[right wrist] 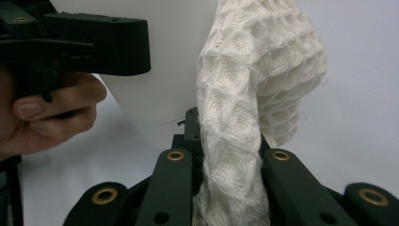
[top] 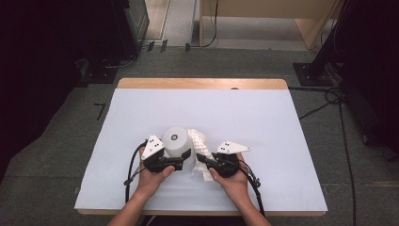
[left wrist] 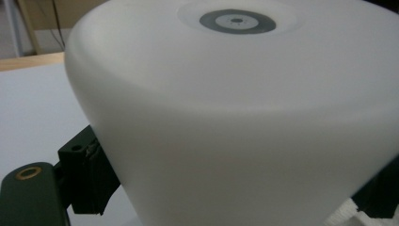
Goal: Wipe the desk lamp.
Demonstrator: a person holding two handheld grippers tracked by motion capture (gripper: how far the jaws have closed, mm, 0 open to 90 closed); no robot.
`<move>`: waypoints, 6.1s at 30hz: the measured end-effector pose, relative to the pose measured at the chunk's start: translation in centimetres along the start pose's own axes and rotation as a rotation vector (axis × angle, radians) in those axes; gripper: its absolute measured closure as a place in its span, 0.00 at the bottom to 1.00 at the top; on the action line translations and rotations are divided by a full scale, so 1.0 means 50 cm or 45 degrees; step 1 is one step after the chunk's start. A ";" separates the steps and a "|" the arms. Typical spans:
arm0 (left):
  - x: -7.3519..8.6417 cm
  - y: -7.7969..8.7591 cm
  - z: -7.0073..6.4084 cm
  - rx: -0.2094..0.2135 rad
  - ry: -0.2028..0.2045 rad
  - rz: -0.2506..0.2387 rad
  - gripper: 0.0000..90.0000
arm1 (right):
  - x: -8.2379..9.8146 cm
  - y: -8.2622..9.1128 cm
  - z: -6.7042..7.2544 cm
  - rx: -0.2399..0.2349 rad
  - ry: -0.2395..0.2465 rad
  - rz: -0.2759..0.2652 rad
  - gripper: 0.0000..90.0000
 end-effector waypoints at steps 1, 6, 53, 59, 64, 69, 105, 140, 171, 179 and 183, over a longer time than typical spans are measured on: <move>0.004 -0.003 -0.003 0.015 -0.020 0.015 0.10 | 0.000 -0.001 0.002 0.007 0.007 -0.001 0.88; 0.017 -0.023 -0.022 0.067 -0.087 0.083 0.10 | -0.023 0.018 0.014 -0.001 0.011 -0.058 0.88; 0.061 -0.020 -0.043 -0.126 -0.119 0.144 0.04 | -0.026 0.045 -0.042 0.100 -0.008 -0.106 0.88; 0.056 -0.031 -0.043 -0.136 -0.114 0.167 0.10 | -0.011 0.028 -0.037 0.080 -0.007 -0.058 0.88; 0.027 -0.004 -0.003 -0.026 -0.035 0.039 0.10 | 0.006 0.007 -0.015 0.032 0.001 0.001 0.88; 0.015 0.010 0.008 0.074 -0.048 0.007 0.10 | 0.012 -0.008 0.010 0.004 0.019 0.023 0.88; 0.046 -0.032 -0.018 0.093 -0.196 0.186 0.10 | -0.049 0.059 0.002 -0.017 -0.025 -0.113 0.88; 0.021 0.023 0.000 0.019 -0.135 0.011 0.10 | 0.020 -0.019 0.016 -0.032 -0.010 0.054 0.88; 0.046 -0.010 -0.003 0.015 -0.194 0.041 0.09 | -0.016 0.031 -0.013 0.026 -0.033 -0.073 0.88; 0.055 0.006 -0.014 -0.050 -0.169 0.034 0.07 | -0.017 0.030 -0.024 0.035 -0.040 -0.069 0.88; 0.051 0.012 -0.019 -0.093 -0.147 0.005 0.07 | -0.022 0.031 -0.031 0.041 -0.050 -0.077 0.88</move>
Point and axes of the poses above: each handheld gripper's, and its own axes: y roughly backward along the jaws, x roughly out of its underside, z roughly to its left, the point moved 5 cm from there along -y, roughly forward along the jaws, and after that the axes turned 13 degrees about -y, right-handed, at the moved point
